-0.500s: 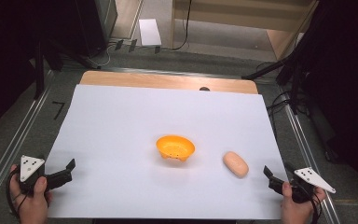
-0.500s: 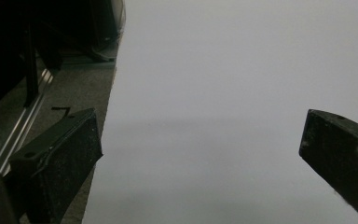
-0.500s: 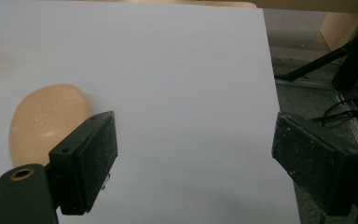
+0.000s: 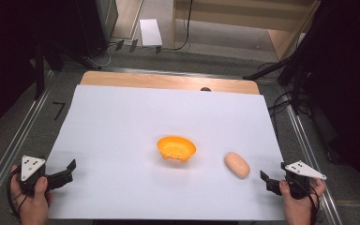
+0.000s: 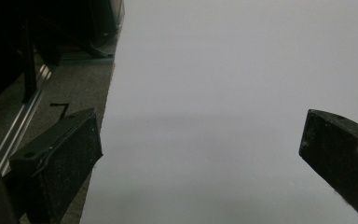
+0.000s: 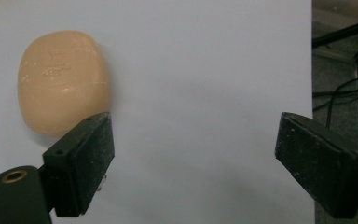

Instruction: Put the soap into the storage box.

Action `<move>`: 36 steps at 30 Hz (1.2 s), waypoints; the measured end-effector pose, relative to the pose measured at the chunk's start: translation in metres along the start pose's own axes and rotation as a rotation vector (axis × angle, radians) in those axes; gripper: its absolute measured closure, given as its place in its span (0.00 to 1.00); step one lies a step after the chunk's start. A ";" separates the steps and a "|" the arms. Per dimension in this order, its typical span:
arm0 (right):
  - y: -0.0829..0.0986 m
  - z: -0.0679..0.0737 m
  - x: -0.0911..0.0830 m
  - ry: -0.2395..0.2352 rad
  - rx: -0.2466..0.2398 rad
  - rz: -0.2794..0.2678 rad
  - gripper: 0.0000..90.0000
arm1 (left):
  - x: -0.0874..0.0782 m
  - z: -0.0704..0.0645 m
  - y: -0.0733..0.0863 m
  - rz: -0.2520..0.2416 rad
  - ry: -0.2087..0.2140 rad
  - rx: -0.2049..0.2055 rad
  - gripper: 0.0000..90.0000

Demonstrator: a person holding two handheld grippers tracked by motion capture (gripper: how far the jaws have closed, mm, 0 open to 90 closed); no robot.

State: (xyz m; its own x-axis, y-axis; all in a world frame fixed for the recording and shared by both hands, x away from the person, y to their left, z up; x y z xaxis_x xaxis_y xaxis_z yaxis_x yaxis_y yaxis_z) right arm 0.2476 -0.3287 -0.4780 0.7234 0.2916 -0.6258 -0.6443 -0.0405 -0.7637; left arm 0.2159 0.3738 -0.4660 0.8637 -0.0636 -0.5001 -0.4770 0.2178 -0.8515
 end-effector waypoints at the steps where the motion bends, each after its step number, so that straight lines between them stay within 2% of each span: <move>1: -0.002 0.001 0.001 -0.015 -0.001 0.021 0.11 | 0.000 0.000 0.000 0.000 0.000 0.000 0.00; 2: -0.005 0.001 0.001 -0.032 -0.010 0.044 0.10 | 0.000 0.000 0.000 0.001 0.000 -0.001 0.00; 3: -0.005 0.001 0.001 -0.032 -0.010 0.044 0.10 | 0.000 0.000 0.000 0.001 0.000 -0.001 0.00; 4: -0.010 0.003 0.003 -0.053 -0.027 0.096 0.08 | 0.001 0.000 0.000 0.003 -0.002 0.000 0.00; 6: -0.015 0.005 0.006 -0.093 -0.033 0.137 0.08 | 0.001 -0.001 0.000 0.006 -0.001 0.005 0.00; 10: -0.021 0.013 0.011 -0.105 -0.068 0.196 0.08 | 0.002 -0.002 -0.001 0.013 -0.001 0.012 0.00; 14: -0.027 0.022 0.017 -0.114 -0.102 0.224 0.12 | 0.002 -0.002 -0.001 0.014 -0.002 0.016 0.00; 23: -0.040 0.038 0.027 -0.141 -0.103 0.283 0.14 | 0.002 -0.002 -0.001 0.014 -0.003 0.018 0.00; 31: -0.047 0.053 0.038 -0.148 -0.128 0.328 0.17 | 0.002 -0.002 -0.001 0.016 -0.003 0.020 0.00; 36: -0.049 0.060 0.044 -0.161 -0.109 0.343 0.21 | 0.002 -0.002 -0.001 0.017 -0.004 0.022 0.00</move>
State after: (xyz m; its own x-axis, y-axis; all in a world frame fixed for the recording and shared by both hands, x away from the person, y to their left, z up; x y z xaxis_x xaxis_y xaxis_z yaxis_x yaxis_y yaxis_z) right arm 0.2963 -0.2570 -0.4584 0.4172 0.3893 -0.8212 -0.8053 -0.2603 -0.5326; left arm 0.2177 0.3711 -0.4668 0.8558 -0.0559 -0.5142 -0.4884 0.2402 -0.8389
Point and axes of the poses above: each handheld gripper's, and its own axes: x roughly forward along the jaws, y roughly out of its underside, z roughly to its left, the point moved 1 cm from there along x, roughly forward along the jaws, and after that the axes turned 10 degrees about x, right-handed, at the moved point
